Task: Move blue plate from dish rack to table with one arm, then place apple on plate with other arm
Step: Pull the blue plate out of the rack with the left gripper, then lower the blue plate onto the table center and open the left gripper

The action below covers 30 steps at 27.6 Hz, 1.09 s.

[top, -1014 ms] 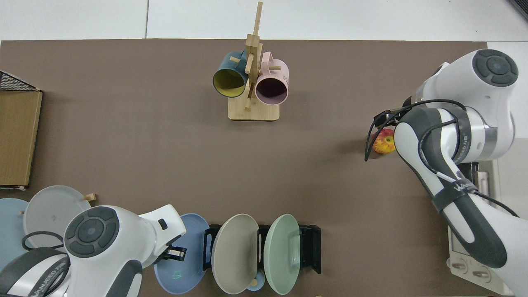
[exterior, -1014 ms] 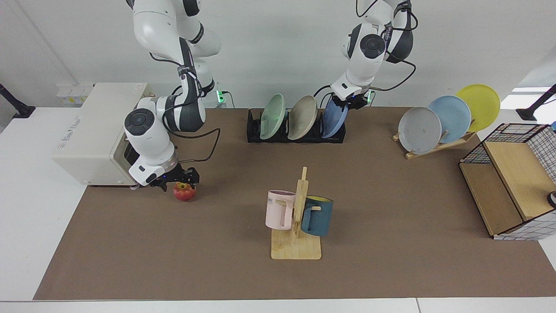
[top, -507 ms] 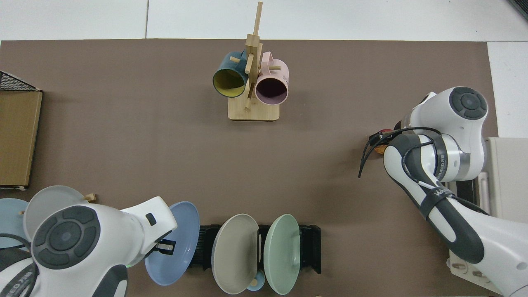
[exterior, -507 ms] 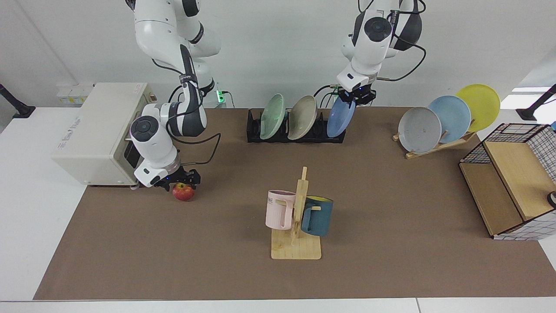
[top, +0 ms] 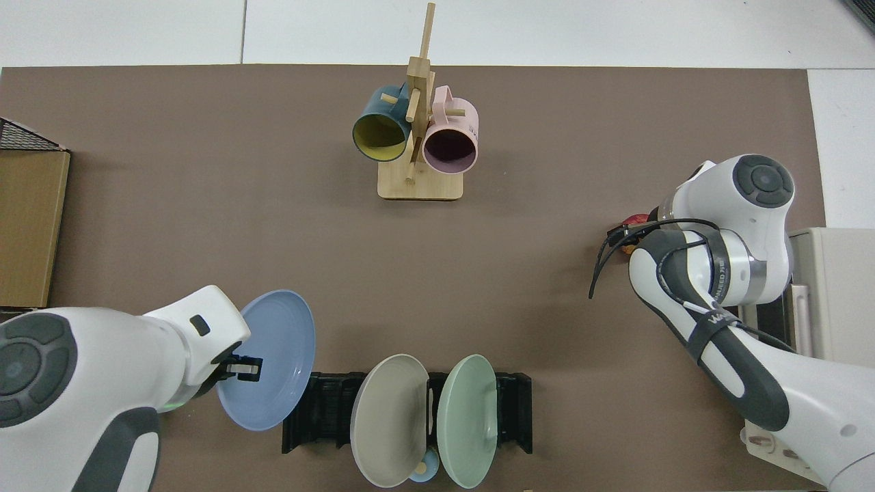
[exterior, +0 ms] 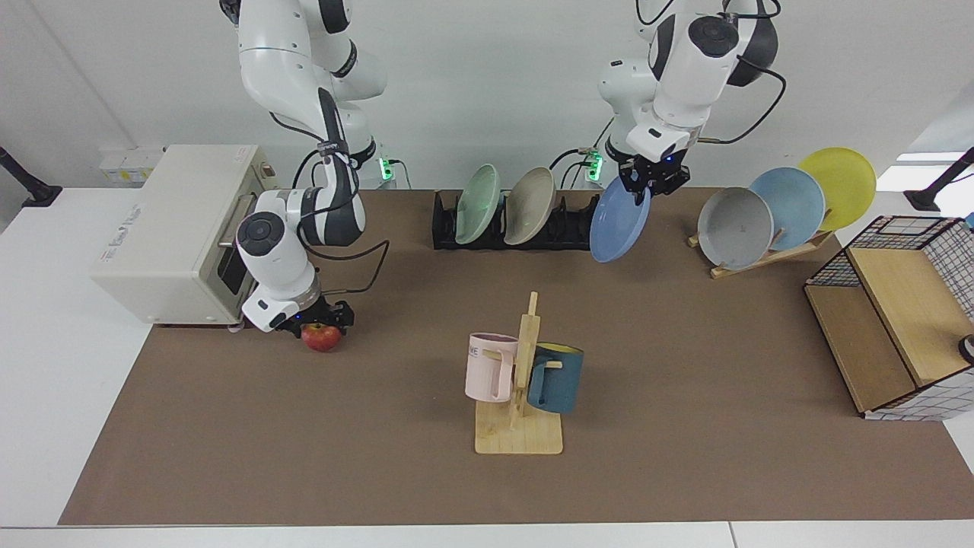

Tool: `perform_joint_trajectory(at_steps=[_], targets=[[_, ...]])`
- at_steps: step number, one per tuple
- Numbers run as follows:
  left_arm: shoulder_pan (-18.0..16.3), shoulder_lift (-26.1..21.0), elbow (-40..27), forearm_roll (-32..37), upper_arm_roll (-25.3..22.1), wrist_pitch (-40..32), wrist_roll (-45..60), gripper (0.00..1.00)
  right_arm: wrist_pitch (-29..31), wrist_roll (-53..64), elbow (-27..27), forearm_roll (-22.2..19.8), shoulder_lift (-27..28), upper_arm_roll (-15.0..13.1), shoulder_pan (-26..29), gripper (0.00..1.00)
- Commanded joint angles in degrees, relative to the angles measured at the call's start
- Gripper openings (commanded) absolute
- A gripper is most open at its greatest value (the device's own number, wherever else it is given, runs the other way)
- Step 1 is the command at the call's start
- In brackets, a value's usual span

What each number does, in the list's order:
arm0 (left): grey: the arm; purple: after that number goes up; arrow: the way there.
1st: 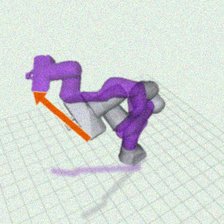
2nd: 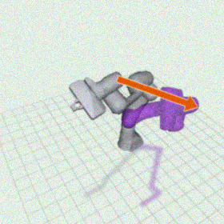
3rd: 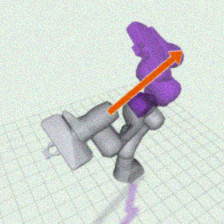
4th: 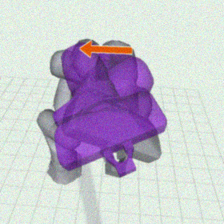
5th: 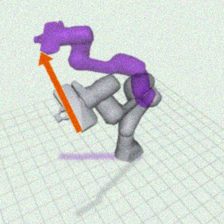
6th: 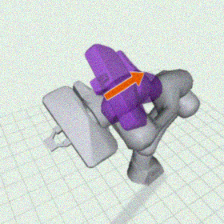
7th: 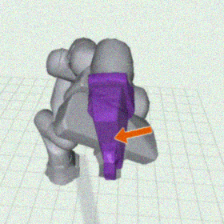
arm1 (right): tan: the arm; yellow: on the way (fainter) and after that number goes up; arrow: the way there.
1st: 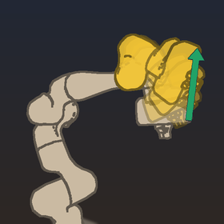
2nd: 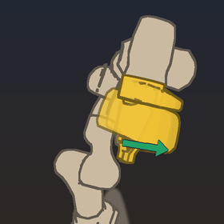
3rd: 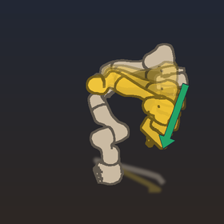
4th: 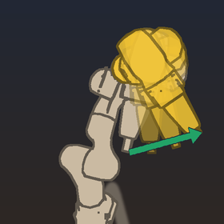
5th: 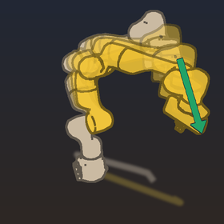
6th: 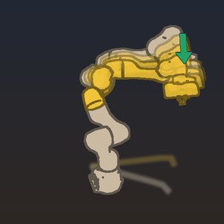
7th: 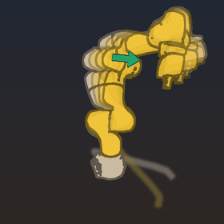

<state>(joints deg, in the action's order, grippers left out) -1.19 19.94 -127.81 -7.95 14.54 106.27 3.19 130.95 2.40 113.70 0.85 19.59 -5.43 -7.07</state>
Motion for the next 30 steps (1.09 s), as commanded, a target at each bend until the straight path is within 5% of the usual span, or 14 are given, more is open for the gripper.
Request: perform_joint_trajectory(at_steps=[1, 6, 10, 15, 25, 28, 30], targets=[[-0.04, -9.47, 5.9, -7.67, -2.5, 2.1, -3.79, 0.0, 1.67, -0.2, 1.08, -0.5, -0.08, 0.42, 0.56, 1.0], [-0.04, -14.83, 6.26, -17.25, -3.56, 8.33, -5.56, 0.0, 1.67, -0.03, 1.26, -0.5, -0.08, 0.42, 0.56, 0.95], [0.13, -19.4, 6.61, -22.71, -3.47, 10.88, -8.62, 0.0, 1.67, 0.76, 1.43, -0.5, -0.08, 0.5, 0.91, 0.5], [-0.04, -23.89, 6.61, -30.7, -3.56, 13.78, -14.34, 0.0, 0.89, 3.05, 1.35, -0.5, -0.17, 0.42, 0.91, 0.18], [1.19, -27.32, 6.17, -34.76, -2.15, 18.18, -20.68, 0.0, -1.66, 2.79, -0.14, -0.42, -0.69, 0.42, 0.48, 0.14], [1.45, -27.58, 6.17, -35.11, -1.62, 19.85, -20.41, 0.08, -2.72, 2.7, -1.02, -0.41, -1.04, 0.51, 0.39, 0.13], [2.15, -27.59, 6.09, -35.47, -1.27, 21.34, -19.28, 0.24, -3.77, 2.7, -1.46, -0.41, -1.4, 0.51, 0.21, 0.12]])
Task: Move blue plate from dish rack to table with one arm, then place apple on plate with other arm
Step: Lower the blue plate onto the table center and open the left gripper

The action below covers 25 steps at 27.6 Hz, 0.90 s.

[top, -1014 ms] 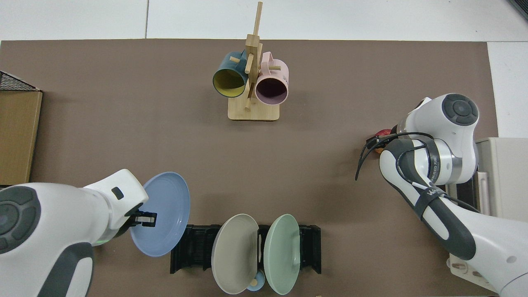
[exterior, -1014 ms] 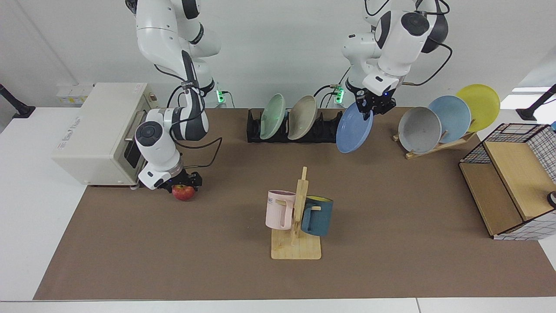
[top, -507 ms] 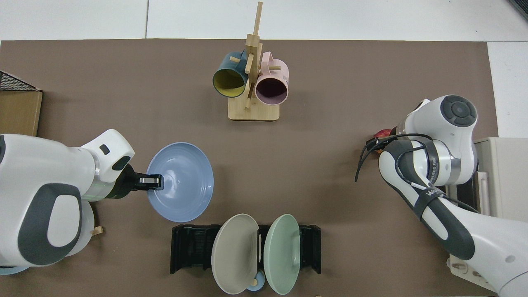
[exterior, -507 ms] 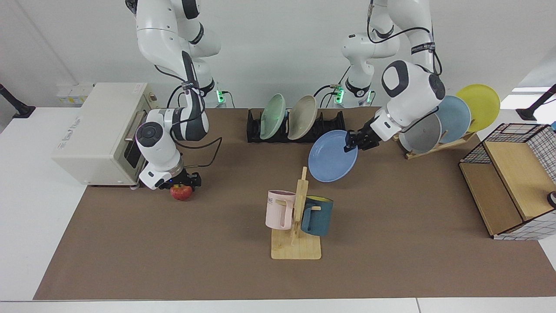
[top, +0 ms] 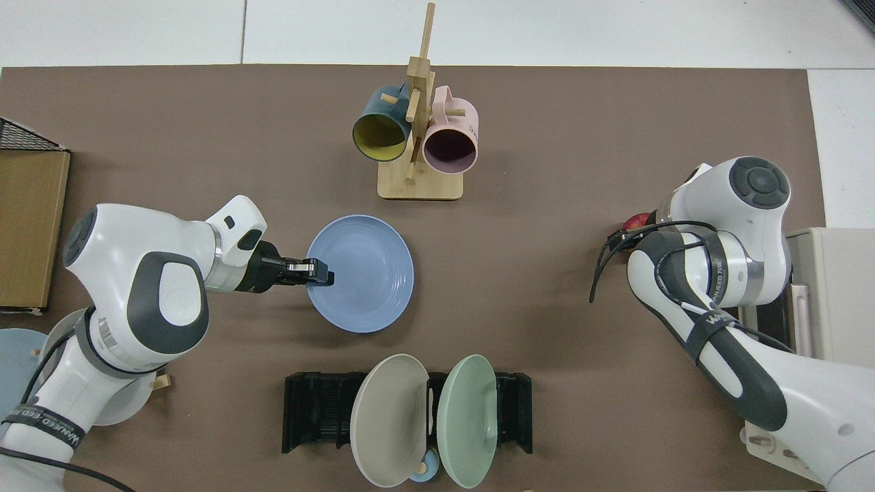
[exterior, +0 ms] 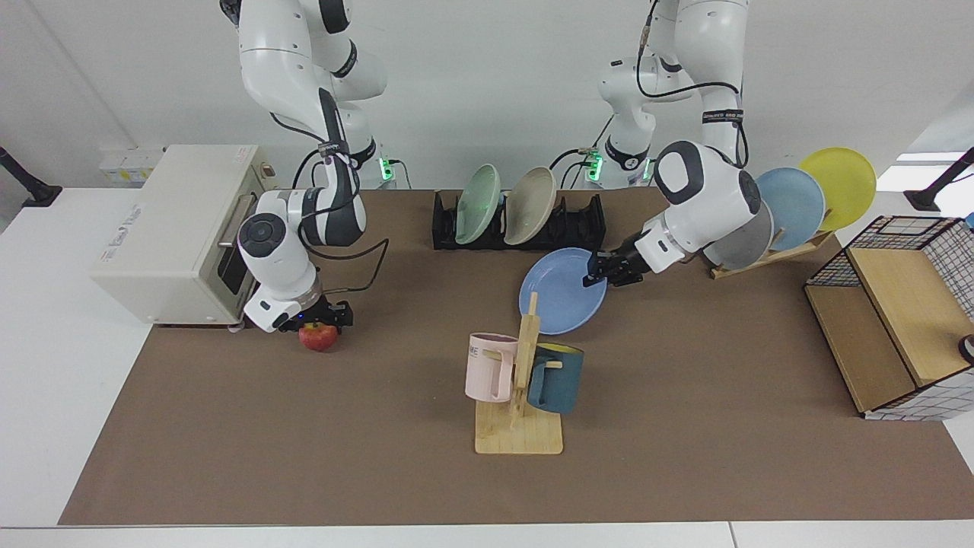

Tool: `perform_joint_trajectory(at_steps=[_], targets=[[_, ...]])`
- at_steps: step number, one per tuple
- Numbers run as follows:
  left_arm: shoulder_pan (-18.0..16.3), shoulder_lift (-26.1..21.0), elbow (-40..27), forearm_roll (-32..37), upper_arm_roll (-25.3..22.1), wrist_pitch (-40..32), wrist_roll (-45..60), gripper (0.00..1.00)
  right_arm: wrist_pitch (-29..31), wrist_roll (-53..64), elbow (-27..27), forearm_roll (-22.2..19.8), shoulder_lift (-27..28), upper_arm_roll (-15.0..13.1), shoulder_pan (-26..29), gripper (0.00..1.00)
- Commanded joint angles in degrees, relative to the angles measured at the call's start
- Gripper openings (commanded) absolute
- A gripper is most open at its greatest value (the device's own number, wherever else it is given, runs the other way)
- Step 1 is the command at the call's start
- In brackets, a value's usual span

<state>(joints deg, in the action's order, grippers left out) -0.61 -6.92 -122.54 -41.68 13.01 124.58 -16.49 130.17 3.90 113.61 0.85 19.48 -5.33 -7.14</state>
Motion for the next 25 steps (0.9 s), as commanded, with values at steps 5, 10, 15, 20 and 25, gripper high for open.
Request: perform_joint_trajectory(at_steps=[5, 10, 15, 20, 25], targets=[[2.54, -0.73, 0.64, -1.65, 0.35, 4.53, 1.37, 0.45, -5.45, 1.02, -3.48, -0.49, -2.34, 0.32, 0.11, 0.12], [2.98, -0.73, 0.55, -1.04, 0.35, 4.45, 2.25, 0.57, -8.87, 0.93, -6.2, -0.49, -3.57, 0.41, 0.02, 0.11], [3.33, -0.73, 0.55, -0.77, 0.35, 4.27, 2.87, 0.61, -12.83, 0.84, -9.37, -0.41, -4.27, 0.41, -0.77, 0.11], [3.6, -0.03, 1.08, 0.28, 0.27, 3.83, 7.08, 0.62, -14.24, 0.76, -10.43, -0.41, -5.24, 0.41, -0.77, 0.11], [2.9, 4.62, 2.22, 9.75, -0.79, 0.42, 11.21, 0.67, -14.24, 0.67, -10.43, -0.32, -5.77, 0.41, -1.99, 0.0]])
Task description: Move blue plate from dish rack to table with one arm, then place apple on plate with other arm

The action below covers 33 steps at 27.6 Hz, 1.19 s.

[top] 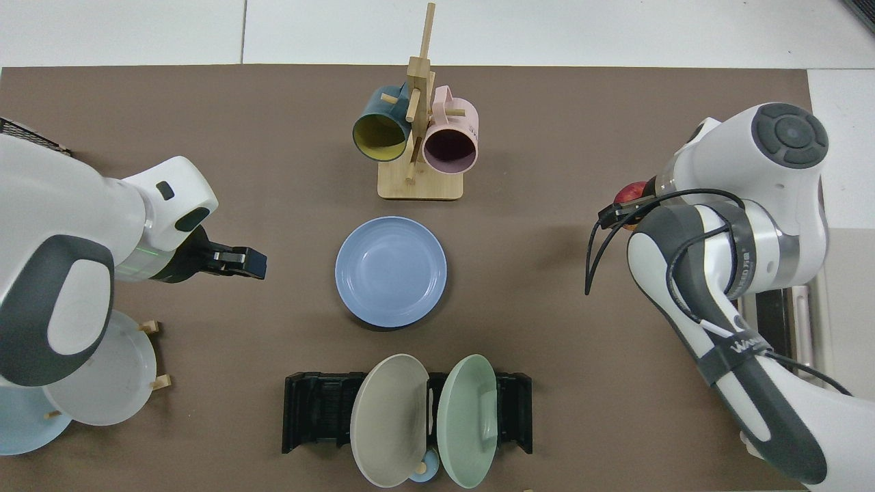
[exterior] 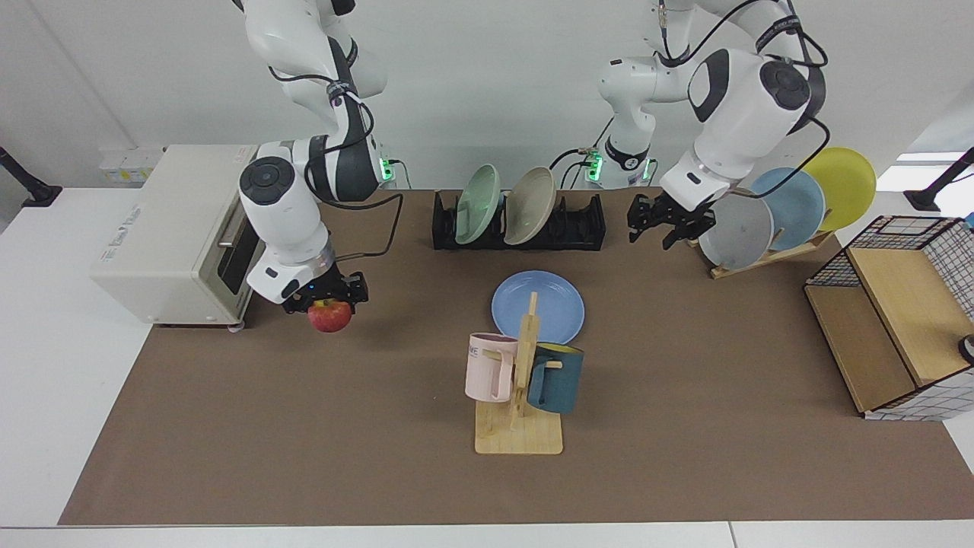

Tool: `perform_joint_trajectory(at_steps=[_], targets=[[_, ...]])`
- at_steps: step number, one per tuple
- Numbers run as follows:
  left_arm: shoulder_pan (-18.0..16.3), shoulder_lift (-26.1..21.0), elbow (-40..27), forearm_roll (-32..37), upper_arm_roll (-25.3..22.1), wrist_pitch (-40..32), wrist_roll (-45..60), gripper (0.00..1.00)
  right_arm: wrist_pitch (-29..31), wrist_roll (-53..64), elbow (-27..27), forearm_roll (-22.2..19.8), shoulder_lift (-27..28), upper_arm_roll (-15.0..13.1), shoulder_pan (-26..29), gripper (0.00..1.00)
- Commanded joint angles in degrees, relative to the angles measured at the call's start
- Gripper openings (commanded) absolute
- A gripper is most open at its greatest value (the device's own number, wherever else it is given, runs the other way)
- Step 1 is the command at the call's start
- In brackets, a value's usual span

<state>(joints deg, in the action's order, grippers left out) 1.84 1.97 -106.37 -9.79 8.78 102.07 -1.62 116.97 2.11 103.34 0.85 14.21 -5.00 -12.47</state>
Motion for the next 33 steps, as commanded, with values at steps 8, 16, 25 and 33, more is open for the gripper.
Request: perform_joint_trajectory(at_steps=[8, 16, 25, 33], targets=[[0.18, -1.18, 14.6, 8.38, -0.25, -12.77, 0.83, 0.98, -1.31, -10.62, -0.59, -0.32, -0.76, -0.01, -8.26, 0.0], [0.35, -1.45, 17.07, 11.28, 0.01, -14.62, 0.74, 0.98, -1.57, -16.51, -1.9, -0.23, -0.15, 0.07, -12.66, 0.0], [0.35, -0.48, 15.58, 11.2, -1.48, -14.45, -1.37, 0.98, -6.57, -25.48, -9.9, -0.23, 4.42, 0.08, -17.75, 0.0], [0.35, -0.48, 15.23, 10.67, -1.57, -14.27, -2.07, 1.0, -7.55, -35.06, -15.26, -0.14, 9.17, 0.08, -23.03, 0.0]])
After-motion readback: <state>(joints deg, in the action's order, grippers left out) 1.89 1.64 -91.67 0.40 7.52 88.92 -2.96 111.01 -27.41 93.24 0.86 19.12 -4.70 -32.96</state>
